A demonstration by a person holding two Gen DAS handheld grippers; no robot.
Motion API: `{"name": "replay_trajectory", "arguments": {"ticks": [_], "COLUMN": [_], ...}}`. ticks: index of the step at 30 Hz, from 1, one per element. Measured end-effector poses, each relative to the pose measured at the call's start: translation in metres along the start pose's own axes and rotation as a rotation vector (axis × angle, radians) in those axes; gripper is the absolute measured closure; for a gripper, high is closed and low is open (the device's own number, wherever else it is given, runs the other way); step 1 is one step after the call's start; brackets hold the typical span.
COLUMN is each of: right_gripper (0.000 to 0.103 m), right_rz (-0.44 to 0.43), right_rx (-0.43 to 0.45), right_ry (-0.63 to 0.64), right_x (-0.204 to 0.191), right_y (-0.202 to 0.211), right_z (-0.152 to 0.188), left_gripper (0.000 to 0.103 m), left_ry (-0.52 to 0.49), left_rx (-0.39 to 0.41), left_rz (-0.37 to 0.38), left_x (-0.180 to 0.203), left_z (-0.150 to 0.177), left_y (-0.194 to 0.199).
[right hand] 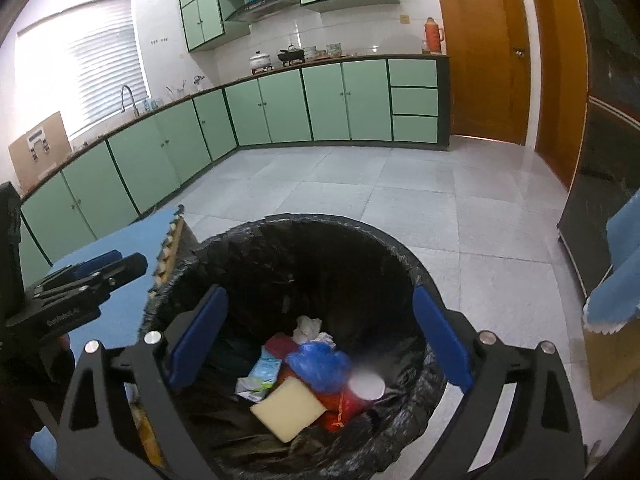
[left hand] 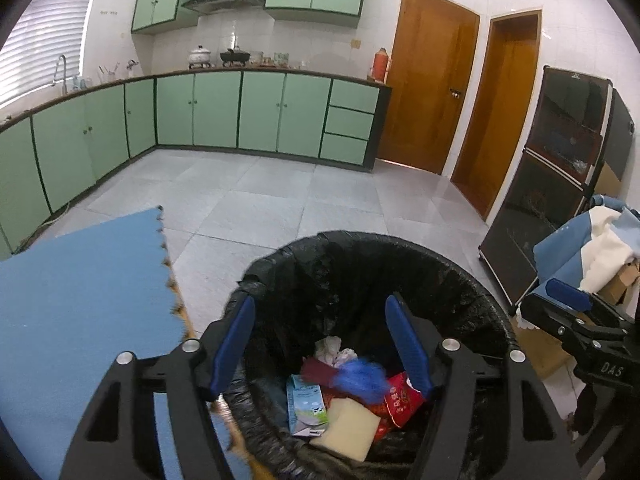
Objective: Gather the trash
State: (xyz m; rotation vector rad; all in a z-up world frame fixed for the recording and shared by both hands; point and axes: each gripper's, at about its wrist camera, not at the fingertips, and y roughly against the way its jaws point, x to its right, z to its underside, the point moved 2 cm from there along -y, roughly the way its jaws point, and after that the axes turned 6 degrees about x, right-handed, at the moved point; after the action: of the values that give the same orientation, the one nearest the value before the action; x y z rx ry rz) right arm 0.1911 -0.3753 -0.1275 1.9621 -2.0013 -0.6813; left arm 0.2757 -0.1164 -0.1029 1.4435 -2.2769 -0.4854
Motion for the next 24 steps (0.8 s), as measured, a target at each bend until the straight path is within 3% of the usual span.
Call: {"name": "replay_trajectory", "arguments": {"ticks": [13, 24], "right_gripper": [0.006, 0.005], "right_rz": [-0.071, -0.108], "right_rx": [0.046, 0.082], "right_ry": [0.034, 0.092], "right_x": [-0.063, -0.112], "right_y": [0.081, 0.146], "right_z": [-0.013, -0.02], "left_gripper": [0.017, 0.013], "left_ry": [0.022, 0.014], "left_rx": [0.037, 0.058], "left_rz": [-0.047, -0.111], "left_x": [-0.024, -0.025], "left_z": [-0.002, 0.003], "left_y": [0.106, 0.182]}}
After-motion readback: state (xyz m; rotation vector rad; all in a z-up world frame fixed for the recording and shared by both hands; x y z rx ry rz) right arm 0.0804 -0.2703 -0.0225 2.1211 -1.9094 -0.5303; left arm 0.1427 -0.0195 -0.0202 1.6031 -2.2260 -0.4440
